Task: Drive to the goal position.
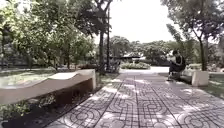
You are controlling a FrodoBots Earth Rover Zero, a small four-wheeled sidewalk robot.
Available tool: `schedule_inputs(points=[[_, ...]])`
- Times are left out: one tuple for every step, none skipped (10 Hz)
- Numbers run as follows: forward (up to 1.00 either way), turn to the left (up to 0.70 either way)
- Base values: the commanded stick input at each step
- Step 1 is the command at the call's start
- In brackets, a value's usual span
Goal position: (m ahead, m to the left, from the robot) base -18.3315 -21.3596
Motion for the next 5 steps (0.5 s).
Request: schedule_inputs(points=[[0.0, 0.0], [0.0, 0.0], [0.0, 0.0], [0.0, 0.0], [0.12, 0.0]])
